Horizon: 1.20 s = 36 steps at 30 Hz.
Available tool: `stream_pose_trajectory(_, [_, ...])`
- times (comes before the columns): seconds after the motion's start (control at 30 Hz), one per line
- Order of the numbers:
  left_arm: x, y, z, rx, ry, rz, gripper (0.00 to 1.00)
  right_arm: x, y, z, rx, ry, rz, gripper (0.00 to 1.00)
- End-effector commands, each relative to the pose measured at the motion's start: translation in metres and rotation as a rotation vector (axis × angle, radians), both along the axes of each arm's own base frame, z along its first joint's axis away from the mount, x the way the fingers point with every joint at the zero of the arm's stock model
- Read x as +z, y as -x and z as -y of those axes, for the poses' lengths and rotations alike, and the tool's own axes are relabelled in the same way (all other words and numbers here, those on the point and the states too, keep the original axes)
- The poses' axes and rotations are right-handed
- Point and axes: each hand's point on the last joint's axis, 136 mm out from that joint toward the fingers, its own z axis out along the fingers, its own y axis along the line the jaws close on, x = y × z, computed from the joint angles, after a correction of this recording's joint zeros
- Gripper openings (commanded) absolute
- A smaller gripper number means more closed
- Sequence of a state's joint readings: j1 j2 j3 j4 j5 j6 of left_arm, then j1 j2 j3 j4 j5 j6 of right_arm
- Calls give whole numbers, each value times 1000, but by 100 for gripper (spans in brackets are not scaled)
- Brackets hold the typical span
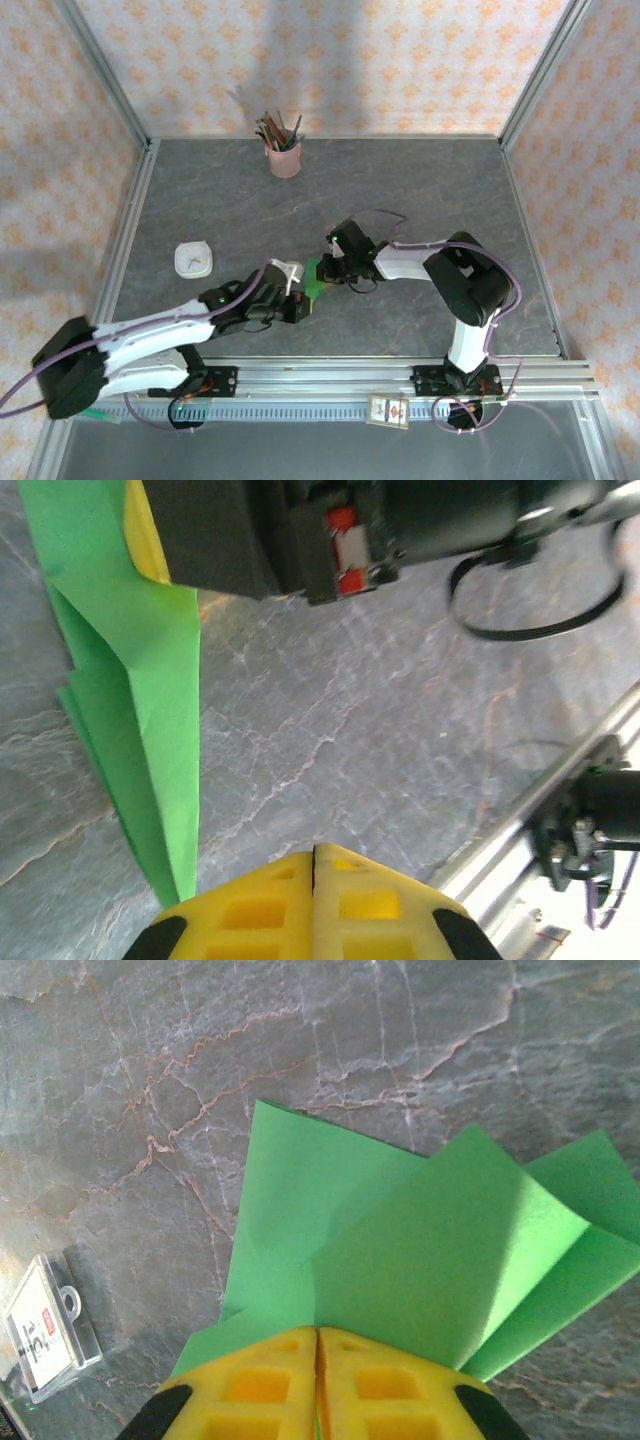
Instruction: Fold a paper plane with a square sheet of paper (pick it up from the middle)
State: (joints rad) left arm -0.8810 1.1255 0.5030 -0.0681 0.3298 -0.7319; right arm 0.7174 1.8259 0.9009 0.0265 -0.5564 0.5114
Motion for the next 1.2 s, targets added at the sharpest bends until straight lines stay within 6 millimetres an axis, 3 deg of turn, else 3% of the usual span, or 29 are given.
stream_pose_trajectory(0.0, [12, -18, 18, -18, 48, 55, 3, -72, 27, 62, -63, 302, -123, 10])
stream_pose_trajectory(0.17, [-7, -29, 18, -20, 3, 38, 3, -71, 28, 62, -63, 297, -124, 10])
stream_pose_trajectory(0.47, [-15, -45, 10, 14, -1, 42, 3, -74, 29, 63, -64, 300, -132, 9])
stream_pose_trajectory(0.9, [-68, -21, -14, -6, -123, -69, 3, -75, 30, 66, -69, 305, -134, 9])
stream_pose_trajectory(1.17, [-83, -7, -24, -4, -133, -115, 3, -75, 30, 66, -69, 305, -135, 9])
